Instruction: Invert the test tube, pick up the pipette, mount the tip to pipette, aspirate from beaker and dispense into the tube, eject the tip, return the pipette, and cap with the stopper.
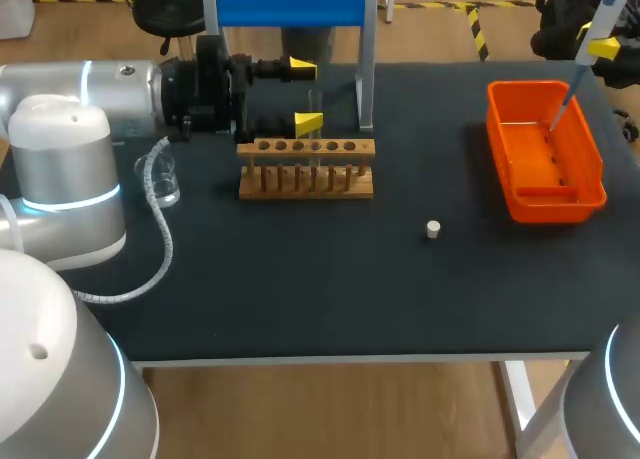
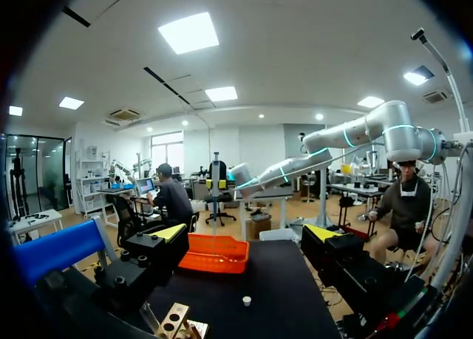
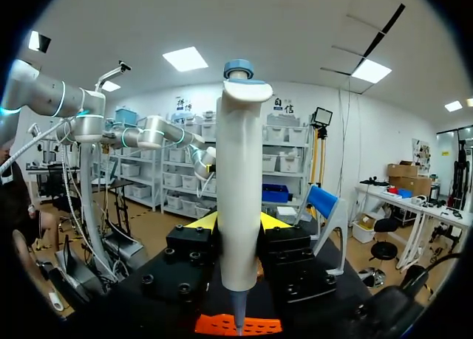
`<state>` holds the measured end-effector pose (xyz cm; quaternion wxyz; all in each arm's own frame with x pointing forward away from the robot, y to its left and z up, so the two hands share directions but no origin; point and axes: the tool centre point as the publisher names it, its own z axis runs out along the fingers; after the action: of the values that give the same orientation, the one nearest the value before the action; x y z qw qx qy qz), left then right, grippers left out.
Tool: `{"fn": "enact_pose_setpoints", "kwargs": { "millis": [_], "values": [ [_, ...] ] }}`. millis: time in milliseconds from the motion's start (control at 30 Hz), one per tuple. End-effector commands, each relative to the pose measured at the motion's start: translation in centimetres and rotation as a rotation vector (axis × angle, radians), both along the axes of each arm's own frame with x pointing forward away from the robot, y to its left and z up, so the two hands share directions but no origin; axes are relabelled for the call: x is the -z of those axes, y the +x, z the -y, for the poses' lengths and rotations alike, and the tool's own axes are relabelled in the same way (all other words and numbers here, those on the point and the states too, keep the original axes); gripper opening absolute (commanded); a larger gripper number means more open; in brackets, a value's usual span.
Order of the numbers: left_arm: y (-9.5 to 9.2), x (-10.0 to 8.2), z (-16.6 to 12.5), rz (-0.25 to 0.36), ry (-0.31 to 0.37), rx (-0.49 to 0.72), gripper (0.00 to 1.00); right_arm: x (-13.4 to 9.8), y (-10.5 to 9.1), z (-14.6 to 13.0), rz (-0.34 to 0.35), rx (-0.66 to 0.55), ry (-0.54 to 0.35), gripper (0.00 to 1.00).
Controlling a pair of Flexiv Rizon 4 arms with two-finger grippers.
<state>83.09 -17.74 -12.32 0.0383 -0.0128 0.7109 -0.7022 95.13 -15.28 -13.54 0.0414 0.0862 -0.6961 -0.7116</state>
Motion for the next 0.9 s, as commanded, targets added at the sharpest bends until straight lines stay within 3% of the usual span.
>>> {"fn": "enact_pose_setpoints", "kwargs": {
  "millis": [33, 900],
  "values": [
    [-0.03, 0.11, 0.07, 0.003, -0.005, -0.003, 1.0, 0.15, 0.47, 0.58, 0.006, -0.046, -0.003, 0.0],
    [-0.03, 0.11, 0.07, 0.003, -0.005, -0.003, 1.0, 0.31, 0.55, 1.34, 0.023, -0.04, 0.011, 0.0]
  ]
}}
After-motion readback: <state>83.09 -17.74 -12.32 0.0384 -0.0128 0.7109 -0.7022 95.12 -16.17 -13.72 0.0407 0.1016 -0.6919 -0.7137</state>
